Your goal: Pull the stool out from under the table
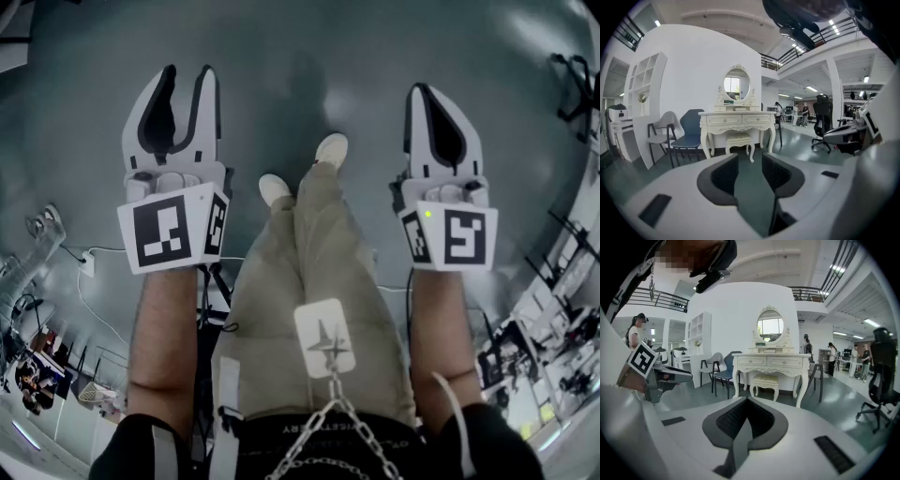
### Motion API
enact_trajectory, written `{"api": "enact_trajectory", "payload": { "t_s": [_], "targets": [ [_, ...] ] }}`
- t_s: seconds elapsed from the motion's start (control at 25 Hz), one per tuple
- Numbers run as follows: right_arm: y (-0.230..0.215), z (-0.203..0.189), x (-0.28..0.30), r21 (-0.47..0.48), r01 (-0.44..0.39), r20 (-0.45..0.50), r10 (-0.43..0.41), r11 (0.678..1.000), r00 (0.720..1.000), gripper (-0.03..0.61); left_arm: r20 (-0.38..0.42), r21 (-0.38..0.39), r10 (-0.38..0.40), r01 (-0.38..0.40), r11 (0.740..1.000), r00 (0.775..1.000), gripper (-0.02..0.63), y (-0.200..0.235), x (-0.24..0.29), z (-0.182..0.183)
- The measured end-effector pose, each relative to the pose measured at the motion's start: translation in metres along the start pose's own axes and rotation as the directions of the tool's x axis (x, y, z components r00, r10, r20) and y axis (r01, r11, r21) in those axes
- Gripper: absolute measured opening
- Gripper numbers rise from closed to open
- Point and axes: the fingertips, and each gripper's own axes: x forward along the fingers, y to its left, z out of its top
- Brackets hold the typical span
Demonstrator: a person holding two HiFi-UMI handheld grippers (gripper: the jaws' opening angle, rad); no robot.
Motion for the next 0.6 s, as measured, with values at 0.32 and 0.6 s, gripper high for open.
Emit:
{"api": "enact_trajectory", "payload": {
  "t_s": [0.32, 0.6],
  "targets": [
    [-0.009, 0.002, 0.033, 0.003, -0.088, -0.035, 0.089, 0.996, 0.995, 0.003, -0.025, 0.012, 0.022, -0.022, 1.0, 0.999, 0.179, 0.009, 0.034, 0.02],
    [-0.02, 0.011, 0.068, -0.01, -0.182, -0.06, 0.181, 0.983, 0.982, 0.057, -0.019, -0.033, 0.101, -0.102, 0.994, 0.995, 0.202, 0.016, 0.05, 0.036]
  ]
}}
